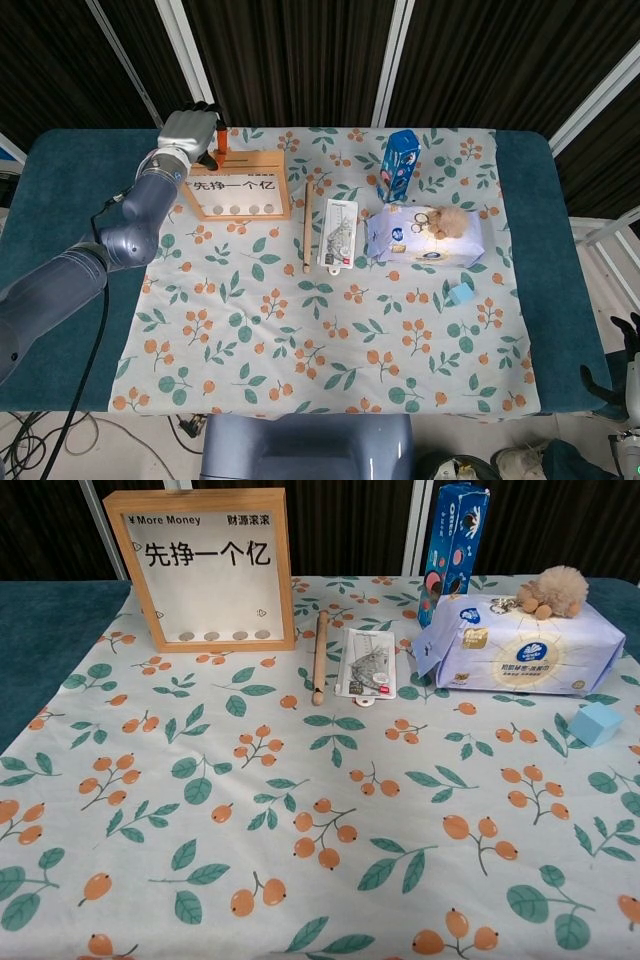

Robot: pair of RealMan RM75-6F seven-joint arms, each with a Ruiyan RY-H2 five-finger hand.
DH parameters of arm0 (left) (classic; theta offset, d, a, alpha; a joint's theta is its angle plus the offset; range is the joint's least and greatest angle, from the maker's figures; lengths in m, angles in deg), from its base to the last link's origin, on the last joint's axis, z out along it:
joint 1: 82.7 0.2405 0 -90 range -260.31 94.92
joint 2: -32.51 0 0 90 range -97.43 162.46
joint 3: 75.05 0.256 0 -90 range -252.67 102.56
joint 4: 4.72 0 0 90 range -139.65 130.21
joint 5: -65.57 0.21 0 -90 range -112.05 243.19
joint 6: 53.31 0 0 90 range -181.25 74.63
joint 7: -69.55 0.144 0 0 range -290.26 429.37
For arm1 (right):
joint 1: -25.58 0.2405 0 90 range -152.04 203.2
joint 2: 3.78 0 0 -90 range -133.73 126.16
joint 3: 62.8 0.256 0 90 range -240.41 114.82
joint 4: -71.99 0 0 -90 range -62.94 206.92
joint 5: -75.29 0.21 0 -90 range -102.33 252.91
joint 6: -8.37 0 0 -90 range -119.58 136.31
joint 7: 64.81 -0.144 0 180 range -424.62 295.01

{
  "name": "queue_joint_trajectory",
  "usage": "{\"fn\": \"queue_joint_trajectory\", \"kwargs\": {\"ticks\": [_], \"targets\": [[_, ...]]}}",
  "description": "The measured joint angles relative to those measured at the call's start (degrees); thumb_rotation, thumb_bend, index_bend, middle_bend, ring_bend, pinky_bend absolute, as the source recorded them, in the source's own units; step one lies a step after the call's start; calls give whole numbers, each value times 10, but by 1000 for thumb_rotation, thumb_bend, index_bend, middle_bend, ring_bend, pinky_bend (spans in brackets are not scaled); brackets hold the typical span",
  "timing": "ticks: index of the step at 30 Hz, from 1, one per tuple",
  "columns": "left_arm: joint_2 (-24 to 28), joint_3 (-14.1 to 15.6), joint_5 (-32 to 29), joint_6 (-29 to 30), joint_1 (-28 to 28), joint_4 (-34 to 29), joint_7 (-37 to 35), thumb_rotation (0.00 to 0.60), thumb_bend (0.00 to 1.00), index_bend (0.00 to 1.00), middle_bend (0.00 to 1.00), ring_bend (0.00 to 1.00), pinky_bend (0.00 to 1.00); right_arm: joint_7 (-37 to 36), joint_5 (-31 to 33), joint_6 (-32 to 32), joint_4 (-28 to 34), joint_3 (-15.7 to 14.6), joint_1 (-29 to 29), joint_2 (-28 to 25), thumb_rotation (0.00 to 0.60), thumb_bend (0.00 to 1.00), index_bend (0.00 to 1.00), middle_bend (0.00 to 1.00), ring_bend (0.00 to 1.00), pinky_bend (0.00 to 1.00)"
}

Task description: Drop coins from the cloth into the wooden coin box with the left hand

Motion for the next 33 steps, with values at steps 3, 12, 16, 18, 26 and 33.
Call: {"fn": "queue_joint_trajectory", "kwargs": {"ticks": [3, 12, 16, 18, 26, 33], "targets": [[-4, -1, 6, -1, 2, 4, -2, 600, 510, 614, 93, 0, 0, 0, 0, 0, 0, 0, 0, 0, 600, 369, 174, 46, 0, 0], [-10, -3, 18, -5, 4, 7, -9, 600, 486, 610, 92, 0, 0, -1, -1, 0, 0, 0, 0, -1, 600, 369, 174, 46, 0, 0], [-10, -2, 20, -6, 3, 7, -10, 600, 465, 607, 90, 0, 0, -1, -1, 0, 0, 0, 0, -1, 600, 369, 174, 46, 0, 0], [-10, -2, 21, -6, 3, 6, -10, 600, 463, 605, 89, 0, 0, -2, -1, 0, 0, 0, 0, -1, 600, 369, 174, 46, 0, 0], [-8, -1, 27, -6, 1, 1, -13, 600, 407, 600, 87, 0, 0, -2, -2, 0, 0, 0, 0, -1, 600, 370, 174, 46, 0, 0], [-9, 0, 28, -3, 1, 3, -16, 600, 407, 599, 87, 0, 0, -2, -1, 0, 1, 0, 0, -1, 600, 369, 174, 46, 0, 0]]}}
